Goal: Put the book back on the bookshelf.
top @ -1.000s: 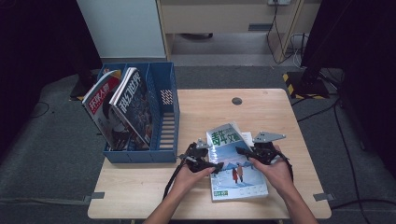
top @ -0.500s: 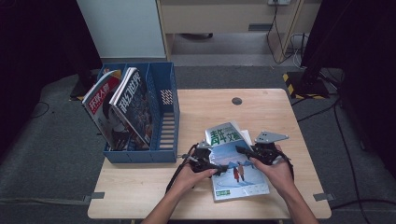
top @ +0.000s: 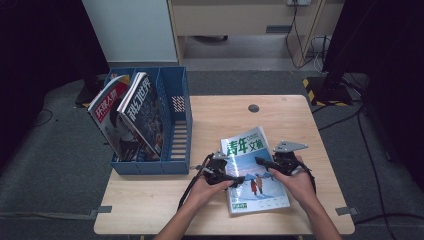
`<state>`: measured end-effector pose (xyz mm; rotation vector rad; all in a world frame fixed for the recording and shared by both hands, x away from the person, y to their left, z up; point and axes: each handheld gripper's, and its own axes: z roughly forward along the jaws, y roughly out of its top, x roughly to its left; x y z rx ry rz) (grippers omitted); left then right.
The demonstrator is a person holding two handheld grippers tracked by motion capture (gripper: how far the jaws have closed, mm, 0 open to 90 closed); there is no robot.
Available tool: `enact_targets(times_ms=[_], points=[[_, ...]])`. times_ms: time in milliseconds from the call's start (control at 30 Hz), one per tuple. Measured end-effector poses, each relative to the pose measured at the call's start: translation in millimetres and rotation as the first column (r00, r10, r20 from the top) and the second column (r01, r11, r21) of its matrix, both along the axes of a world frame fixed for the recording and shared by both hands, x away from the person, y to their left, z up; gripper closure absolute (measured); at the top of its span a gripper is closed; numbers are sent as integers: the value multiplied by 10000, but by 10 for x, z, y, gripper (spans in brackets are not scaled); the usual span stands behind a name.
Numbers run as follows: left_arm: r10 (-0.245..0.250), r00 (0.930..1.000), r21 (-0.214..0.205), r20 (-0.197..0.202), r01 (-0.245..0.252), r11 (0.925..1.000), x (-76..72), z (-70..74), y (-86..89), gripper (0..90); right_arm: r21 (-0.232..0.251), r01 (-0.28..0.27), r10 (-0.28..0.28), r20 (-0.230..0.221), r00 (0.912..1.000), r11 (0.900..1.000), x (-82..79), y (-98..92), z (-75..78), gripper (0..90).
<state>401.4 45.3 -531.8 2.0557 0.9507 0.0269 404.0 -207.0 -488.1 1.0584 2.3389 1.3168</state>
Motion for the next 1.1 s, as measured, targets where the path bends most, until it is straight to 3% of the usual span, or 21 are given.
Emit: enact_targets(times_ms=[100,200,300,400,467,567,633,800,1000,1100], points=[[0,9995,372,324,-12,9993,-20,-2,-34,59,-509,468,-472,-76,9989,9976,25,11,-58,634],[15,9993,501,385,-34,9987,-23,0,-39,62,-970,687,-700,-105,9975,9929,43,18,-120,572],[45,9989,549,460,-70,9985,-27,-2,-43,69,-1386,955,-973,-64,9952,9857,67,8,-152,441],[62,9988,543,479,-88,9985,-30,-4,-44,69,-1633,1359,-1405,-172,9899,9772,94,-48,-173,327],[70,9988,525,481,-95,9986,-30,-5,-44,69,-1777,1877,-1896,62,9818,9660,111,-118,-197,224],[88,9988,500,481,-112,9987,-30,-6,-45,69,-1728,2243,-2261,95,9741,9591,111,-204,-199,198],[34,9988,514,488,-59,9987,-27,-6,-40,69,-1640,2120,-2170,-128,9761,9634,109,-237,-211,203],[63,9994,374,354,-76,9993,-9,-1,-23,82,-1343,1366,-1539,-1274,9798,9815,96,-222,-310,202],[237,9993,301,284,-245,9992,15,3,-15,97,-659,1381,-1484,-1926,9700,9882,109,-253,-372,211],[306,9994,268,143,-310,9992,34,17,-1,116,-544,1320,-1403,-2002,9696,9898,106,-267,-380,214]])
